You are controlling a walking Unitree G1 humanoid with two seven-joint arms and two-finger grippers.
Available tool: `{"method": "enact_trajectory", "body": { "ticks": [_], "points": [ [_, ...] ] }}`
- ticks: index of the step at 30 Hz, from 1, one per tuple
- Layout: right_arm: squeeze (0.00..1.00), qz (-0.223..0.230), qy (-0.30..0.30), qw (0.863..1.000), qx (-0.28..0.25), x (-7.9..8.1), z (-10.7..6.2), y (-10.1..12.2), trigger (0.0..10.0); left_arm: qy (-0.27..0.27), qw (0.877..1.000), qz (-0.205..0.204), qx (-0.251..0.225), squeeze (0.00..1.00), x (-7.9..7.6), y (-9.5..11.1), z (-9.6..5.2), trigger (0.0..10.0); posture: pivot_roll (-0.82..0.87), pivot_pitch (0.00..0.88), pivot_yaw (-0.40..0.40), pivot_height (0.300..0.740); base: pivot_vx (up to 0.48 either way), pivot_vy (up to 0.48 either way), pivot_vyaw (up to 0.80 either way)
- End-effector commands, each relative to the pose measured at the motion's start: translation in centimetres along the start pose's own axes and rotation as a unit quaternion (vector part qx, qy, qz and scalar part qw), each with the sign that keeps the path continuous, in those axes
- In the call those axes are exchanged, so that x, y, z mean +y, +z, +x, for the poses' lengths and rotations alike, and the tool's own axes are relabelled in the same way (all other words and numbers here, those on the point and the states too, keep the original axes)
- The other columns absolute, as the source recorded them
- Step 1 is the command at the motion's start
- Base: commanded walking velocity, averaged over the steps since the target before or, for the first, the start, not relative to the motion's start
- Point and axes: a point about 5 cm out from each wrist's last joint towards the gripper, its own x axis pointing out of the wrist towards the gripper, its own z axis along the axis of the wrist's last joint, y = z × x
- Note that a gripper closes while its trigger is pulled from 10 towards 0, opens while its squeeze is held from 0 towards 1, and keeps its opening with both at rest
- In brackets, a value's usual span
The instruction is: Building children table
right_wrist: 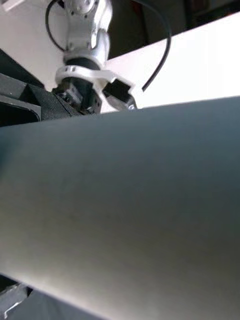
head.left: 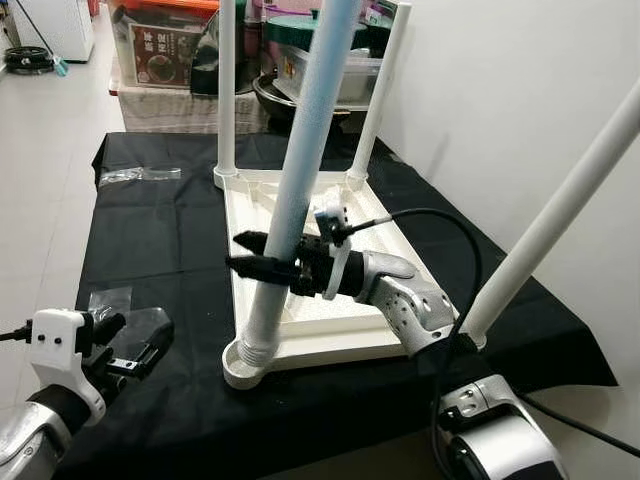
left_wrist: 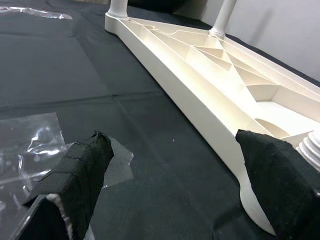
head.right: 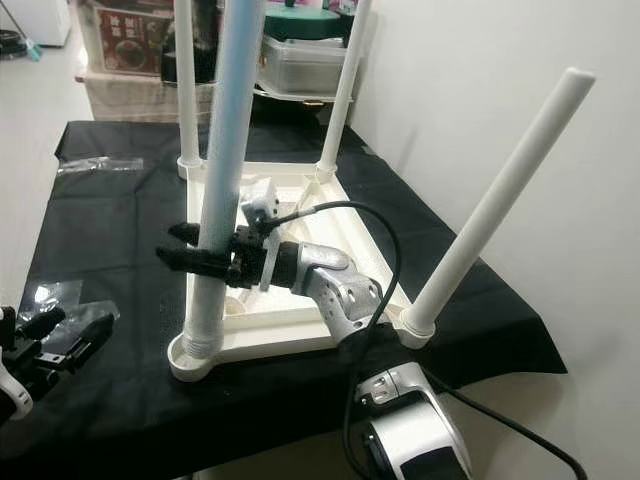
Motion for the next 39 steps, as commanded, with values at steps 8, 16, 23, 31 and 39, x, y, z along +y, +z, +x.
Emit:
{"method": "enact_trajectory", "body": {
  "ticks": [8,16,23,31,39],
  "points": [
    [0.0,-0.06,0.054,0.996,0.042,0.6,1.0,-1.1,0.0,-0.012,1.0,-0.003,0.004,0.0,-0.6,-0.1,0.0,10.0,0.15,0.0,-0.147,0.74,0.0,0.0,0.0],
    [0.0,-0.073,0.071,0.994,0.05,0.9,1.4,-1.5,0.0,-0.012,1.0,-0.003,0.003,0.0,-0.5,-0.1,-0.1,10.0,0.16,0.0,-0.149,0.74,0.0,0.0,0.0],
    [0.0,-0.088,0.09,0.99,0.062,0.9,1.6,-1.5,0.0,-0.012,1.0,-0.005,0.002,0.0,-0.7,-0.2,0.0,10.0,0.15,0.0,-0.158,0.74,0.0,0.0,0.0],
    [0.0,-0.118,0.112,0.983,0.089,1.7,2.2,-2.5,0.0,-0.011,1.0,-0.008,0.002,0.0,-0.8,-0.4,-0.1,10.0,0.15,0.0,-0.158,0.74,0.0,0.0,0.0],
    [0.0,-0.115,0.113,0.981,0.109,1.8,2.4,-3.7,0.0,-0.016,1.0,-0.009,0.002,0.0,-1.0,-0.4,0.2,10.0,0.14,0.0,-0.158,0.74,0.0,0.0,0.0]
  ]
}}
